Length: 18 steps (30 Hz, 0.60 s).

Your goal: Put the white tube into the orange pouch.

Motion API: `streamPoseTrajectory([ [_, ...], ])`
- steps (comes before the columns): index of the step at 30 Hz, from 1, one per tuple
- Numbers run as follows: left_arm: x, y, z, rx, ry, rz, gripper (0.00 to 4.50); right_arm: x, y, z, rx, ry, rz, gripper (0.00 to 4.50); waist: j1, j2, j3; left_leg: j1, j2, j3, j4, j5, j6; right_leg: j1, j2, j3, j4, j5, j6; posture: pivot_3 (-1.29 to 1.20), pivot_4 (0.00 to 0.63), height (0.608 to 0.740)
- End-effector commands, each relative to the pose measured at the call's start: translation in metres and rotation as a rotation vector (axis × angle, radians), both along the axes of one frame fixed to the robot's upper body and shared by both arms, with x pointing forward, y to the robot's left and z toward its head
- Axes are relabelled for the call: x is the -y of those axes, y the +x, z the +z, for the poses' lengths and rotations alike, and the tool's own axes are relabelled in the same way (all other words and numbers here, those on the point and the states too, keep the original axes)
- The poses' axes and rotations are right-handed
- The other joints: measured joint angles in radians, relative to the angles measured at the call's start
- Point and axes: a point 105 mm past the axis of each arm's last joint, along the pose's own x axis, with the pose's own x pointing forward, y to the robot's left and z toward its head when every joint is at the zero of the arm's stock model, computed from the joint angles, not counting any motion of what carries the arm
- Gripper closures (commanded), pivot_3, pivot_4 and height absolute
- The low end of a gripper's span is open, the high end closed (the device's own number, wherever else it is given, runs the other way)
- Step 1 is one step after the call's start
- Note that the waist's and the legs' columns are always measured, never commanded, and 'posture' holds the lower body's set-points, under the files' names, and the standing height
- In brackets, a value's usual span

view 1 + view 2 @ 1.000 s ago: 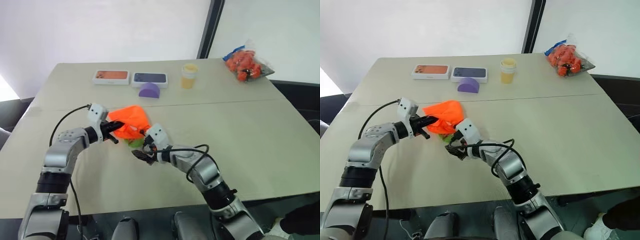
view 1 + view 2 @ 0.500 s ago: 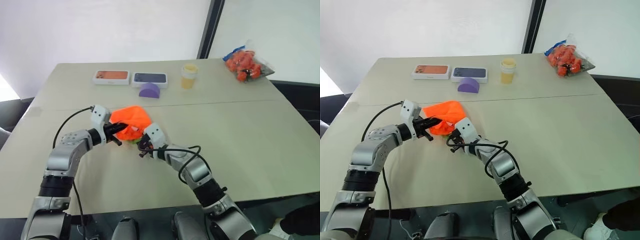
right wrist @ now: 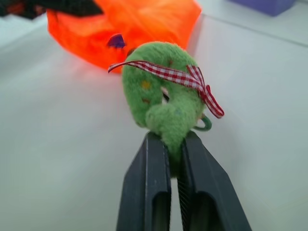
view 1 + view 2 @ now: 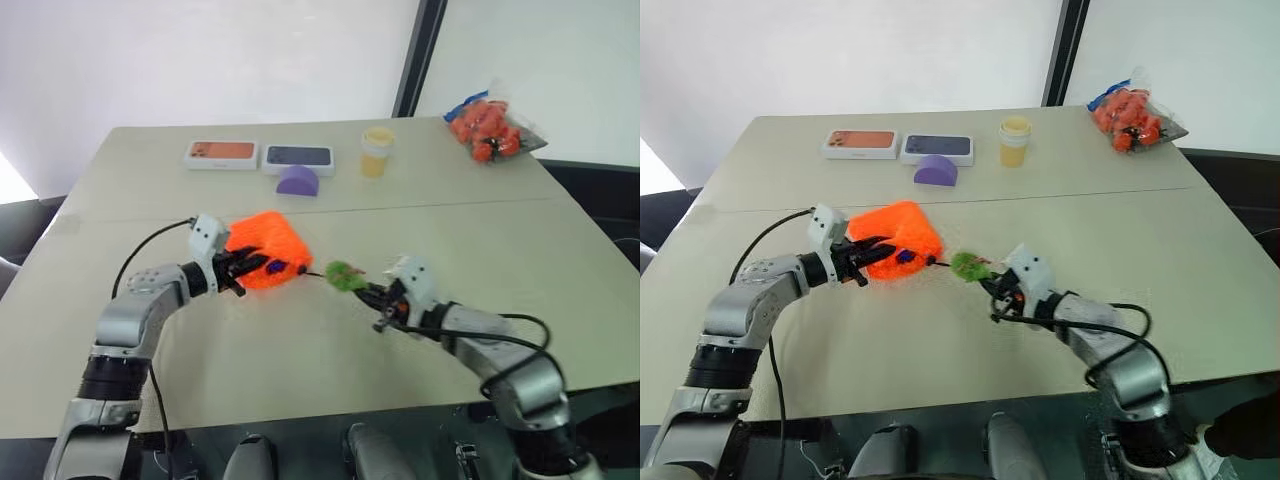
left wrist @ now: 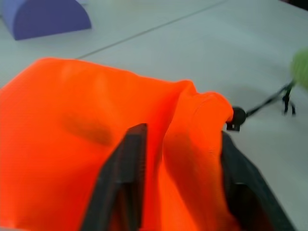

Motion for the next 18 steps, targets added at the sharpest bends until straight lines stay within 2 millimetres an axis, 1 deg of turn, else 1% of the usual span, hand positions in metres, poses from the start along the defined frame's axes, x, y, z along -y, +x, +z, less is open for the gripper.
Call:
streamPoseTrajectory([
  [1, 0.000, 0.004, 0.011, 0.056, 0.023, -0.019, 1.87, 0.008, -0.001, 0.022, 0.061, 0.055, -0.022, 4.50, 0.000, 0.000, 0.000, 0.000, 0.000, 0.000, 0.000, 0.000, 0.000, 0.000, 0.000, 0.000, -0.001, 0.000, 0.000, 0.00, 0.150, 0.723],
  [4, 0.003, 0.001, 0.012, 0.049, 0.039, -0.071, 1.87, 0.017, 0.006, 0.023, 0.066, 0.055, -0.078, 4.50, 0.001, 0.000, 0.000, 0.000, 0.000, 0.000, 0.000, 0.000, 0.000, -0.001, 0.000, 0.000, -0.004, 0.001, -0.001, 0.00, 0.150, 0.723],
  [8, 0.005, -0.005, 0.013, 0.069, 0.096, -0.144, 1.87, 0.027, 0.019, 0.032, 0.097, 0.104, -0.157, 4.50, 0.002, 0.000, 0.000, -0.001, 0.000, 0.001, 0.000, 0.000, 0.000, 0.000, -0.001, 0.001, -0.008, 0.003, -0.005, 0.00, 0.150, 0.723],
  [10, 0.009, -0.007, 0.018, 0.073, 0.094, -0.186, 1.87, 0.039, 0.030, 0.039, 0.118, 0.135, -0.236, 4.50, 0.003, 0.000, 0.000, -0.003, 0.000, 0.002, -0.001, 0.000, 0.000, 0.000, -0.001, 0.001, -0.008, 0.003, -0.005, 0.00, 0.150, 0.723],
  [12, 0.016, -0.012, 0.024, 0.066, 0.086, -0.249, 1.87, 0.046, 0.038, 0.044, 0.131, 0.149, -0.279, 4.50, 0.004, 0.001, 0.001, -0.003, 0.000, 0.001, -0.001, 0.000, 0.000, 0.000, -0.001, 0.001, -0.008, 0.003, -0.004, 0.00, 0.150, 0.723],
  [14, 0.023, -0.015, 0.028, 0.058, 0.077, -0.305, 1.87, 0.045, 0.041, 0.047, 0.137, 0.157, -0.273, 4.50, 0.006, 0.001, 0.001, -0.004, 0.000, 0.001, -0.001, 0.000, 0.000, 0.000, -0.001, 0.001, -0.008, 0.003, -0.004, 0.00, 0.150, 0.723],
  [18, 0.037, -0.011, 0.047, 0.050, 0.014, -0.365, 1.87, 0.034, 0.040, 0.051, 0.149, 0.160, -0.225, 4.50, 0.010, 0.002, 0.001, -0.004, 0.000, 0.001, -0.001, 0.000, 0.000, 0.000, -0.001, 0.000, -0.008, 0.003, -0.004, 0.00, 0.150, 0.723],
])
